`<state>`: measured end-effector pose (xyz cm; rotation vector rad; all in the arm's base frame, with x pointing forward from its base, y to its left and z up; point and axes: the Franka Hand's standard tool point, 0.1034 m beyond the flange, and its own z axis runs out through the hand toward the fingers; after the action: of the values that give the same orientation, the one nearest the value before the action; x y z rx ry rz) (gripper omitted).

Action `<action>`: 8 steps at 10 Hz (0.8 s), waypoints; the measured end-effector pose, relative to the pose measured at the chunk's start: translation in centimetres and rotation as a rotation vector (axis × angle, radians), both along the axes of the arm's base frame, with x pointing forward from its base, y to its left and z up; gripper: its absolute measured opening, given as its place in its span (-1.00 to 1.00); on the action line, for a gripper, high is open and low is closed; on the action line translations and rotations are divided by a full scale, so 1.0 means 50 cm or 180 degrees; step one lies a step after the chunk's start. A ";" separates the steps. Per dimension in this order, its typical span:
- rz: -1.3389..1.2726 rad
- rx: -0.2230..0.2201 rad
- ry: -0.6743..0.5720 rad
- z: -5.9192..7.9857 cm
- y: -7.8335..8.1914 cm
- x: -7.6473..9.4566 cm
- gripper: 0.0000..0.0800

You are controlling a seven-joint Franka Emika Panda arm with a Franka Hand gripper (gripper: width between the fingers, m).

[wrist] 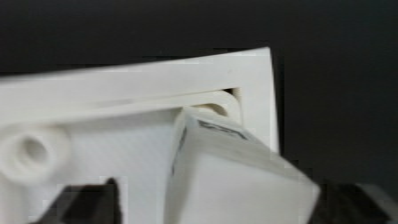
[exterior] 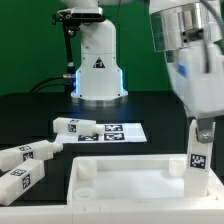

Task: Assemble desk

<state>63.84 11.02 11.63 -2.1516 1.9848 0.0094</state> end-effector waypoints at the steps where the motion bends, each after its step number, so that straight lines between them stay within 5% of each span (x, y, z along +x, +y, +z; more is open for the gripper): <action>1: 0.0716 -0.0077 -0.0045 -0.001 0.001 -0.002 0.49; 5: 0.1666 -0.0216 -0.0118 -0.003 0.009 -0.006 0.62; 6: 0.2287 -0.0472 -0.0083 -0.004 0.007 -0.009 0.62; 8: 0.2535 -0.0589 -0.0101 -0.006 0.015 -0.009 0.62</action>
Offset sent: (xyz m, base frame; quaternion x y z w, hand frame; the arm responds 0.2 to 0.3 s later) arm 0.0000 0.0000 0.0000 0.0000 0.0000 -0.1938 0.9810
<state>63.40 11.77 11.34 -2.8812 1.0228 -0.0846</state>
